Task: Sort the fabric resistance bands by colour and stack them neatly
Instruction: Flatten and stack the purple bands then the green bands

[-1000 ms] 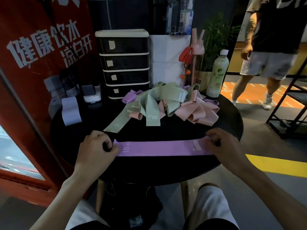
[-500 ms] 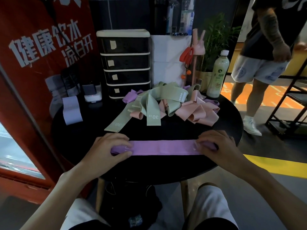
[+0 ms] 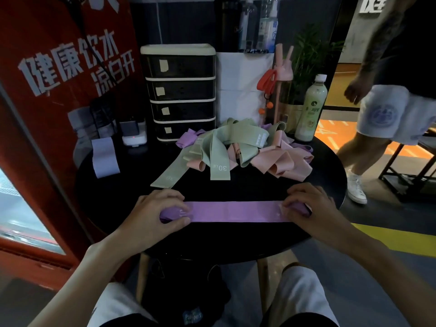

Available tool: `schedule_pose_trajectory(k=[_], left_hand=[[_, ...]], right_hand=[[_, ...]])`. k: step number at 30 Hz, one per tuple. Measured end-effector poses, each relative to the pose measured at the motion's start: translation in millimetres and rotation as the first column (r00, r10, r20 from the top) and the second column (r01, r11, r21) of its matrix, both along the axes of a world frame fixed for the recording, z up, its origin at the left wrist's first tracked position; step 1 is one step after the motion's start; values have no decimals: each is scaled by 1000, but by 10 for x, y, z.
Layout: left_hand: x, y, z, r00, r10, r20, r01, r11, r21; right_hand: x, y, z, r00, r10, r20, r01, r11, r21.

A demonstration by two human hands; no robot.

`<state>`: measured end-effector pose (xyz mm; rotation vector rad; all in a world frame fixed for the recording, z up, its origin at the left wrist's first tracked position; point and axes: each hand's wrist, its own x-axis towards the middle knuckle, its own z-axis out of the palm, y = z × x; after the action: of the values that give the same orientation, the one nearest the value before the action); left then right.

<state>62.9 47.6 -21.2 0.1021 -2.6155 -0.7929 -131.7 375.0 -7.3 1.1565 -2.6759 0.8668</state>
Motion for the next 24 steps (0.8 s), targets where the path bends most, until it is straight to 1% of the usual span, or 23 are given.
schedule_pose_trajectory(k=[3, 4, 6, 9, 11, 14, 17, 19, 24], left_hand=[[-51, -30, 81, 995, 28, -100, -15, 991, 131], [-92, -82, 106, 990, 60, -124, -41, 987, 155], [-199, -237, 148, 983, 136, -121, -116, 980, 160], [-347, -495, 175, 973, 227, -32, -223, 970, 102], [-415, -579, 175, 963, 268, 37, -268, 963, 8], [-461, -605, 163, 945, 316, 88, -305, 945, -121], [-486, -633, 121, 934, 343, 97, -329, 934, -136], [-487, -633, 113, 935, 346, 84, -333, 933, -137], [-503, -684, 65, 937, 339, 83, -327, 936, -130]], right_hand=[[-20, -137, 78, 1000, 18, 9, -18, 1000, 4], [-18, -211, 113, 999, 50, 5, -50, 999, 1], [-25, -398, 183, 992, 123, -11, -124, 992, -27], [-40, -782, 297, 974, 225, -32, -226, 972, -64], [-60, -1099, 388, 959, 279, -43, -282, 956, -83], [-120, -1612, 503, 942, 335, -20, -335, 931, -146], [-224, -2126, 569, 942, 335, -23, -334, 927, -174], [-355, -2447, 582, 948, 317, -17, -317, 940, -129], [-697, -3100, 597, 962, 268, -58, -266, 963, 40]])
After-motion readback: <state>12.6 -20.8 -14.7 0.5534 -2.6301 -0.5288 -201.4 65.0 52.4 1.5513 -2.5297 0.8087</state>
